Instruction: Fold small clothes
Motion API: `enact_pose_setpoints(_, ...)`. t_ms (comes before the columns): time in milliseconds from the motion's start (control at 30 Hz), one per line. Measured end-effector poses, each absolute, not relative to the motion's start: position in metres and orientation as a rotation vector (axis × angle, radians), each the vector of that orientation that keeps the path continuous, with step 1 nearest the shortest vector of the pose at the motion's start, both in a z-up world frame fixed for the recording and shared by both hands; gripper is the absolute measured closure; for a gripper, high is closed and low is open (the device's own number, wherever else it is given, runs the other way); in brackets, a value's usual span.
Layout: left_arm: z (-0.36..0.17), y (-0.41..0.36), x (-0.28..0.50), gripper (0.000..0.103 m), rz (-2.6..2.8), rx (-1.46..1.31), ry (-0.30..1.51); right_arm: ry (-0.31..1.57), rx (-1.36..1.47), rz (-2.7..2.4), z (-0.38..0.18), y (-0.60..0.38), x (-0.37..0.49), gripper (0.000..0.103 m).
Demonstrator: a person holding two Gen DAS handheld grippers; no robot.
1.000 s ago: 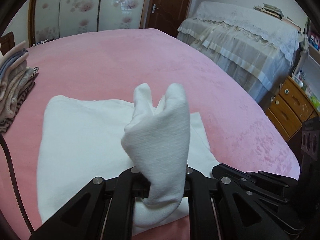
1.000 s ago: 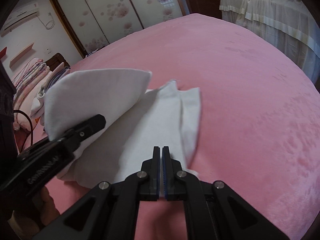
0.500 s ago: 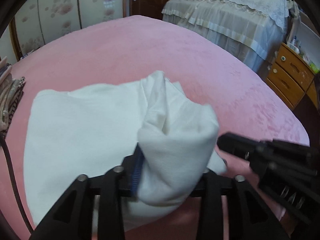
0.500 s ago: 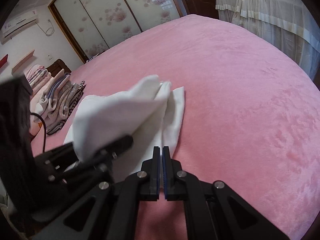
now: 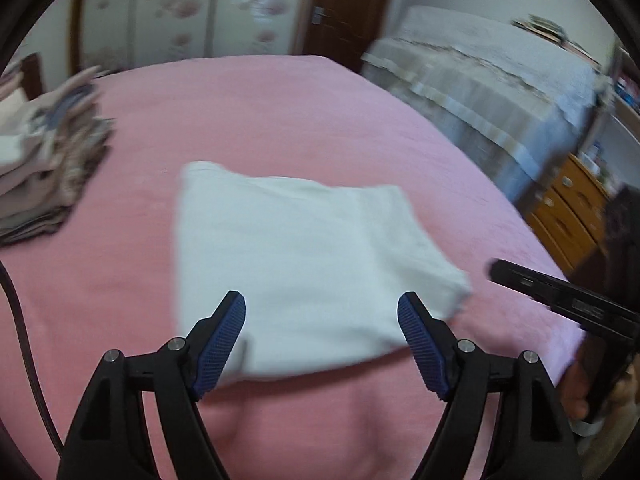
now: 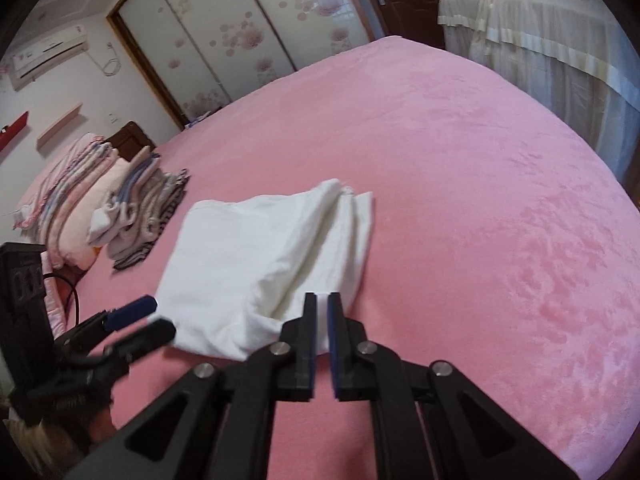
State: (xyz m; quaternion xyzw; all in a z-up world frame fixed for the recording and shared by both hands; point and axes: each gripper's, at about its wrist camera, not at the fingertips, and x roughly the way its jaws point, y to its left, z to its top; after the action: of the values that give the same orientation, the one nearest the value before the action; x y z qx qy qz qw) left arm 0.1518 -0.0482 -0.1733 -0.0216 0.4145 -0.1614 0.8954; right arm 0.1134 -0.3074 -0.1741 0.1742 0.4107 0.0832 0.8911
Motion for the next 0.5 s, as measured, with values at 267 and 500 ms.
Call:
enact_pose_setpoints(267, -0.221, 0.016, 0.174, 0.025, -0.155, -0.166, 0.985, 0.882, 0.205, 0.251, -0.177, -0.26, 0.127, 0.059)
enact_pose_setpoints(500, -0.231, -0.003, 0.186, 0.025, -0.166, -0.127, 1.009, 0.993, 0.125, 0.248, -0.2, -0.253, 0.142, 0.093)
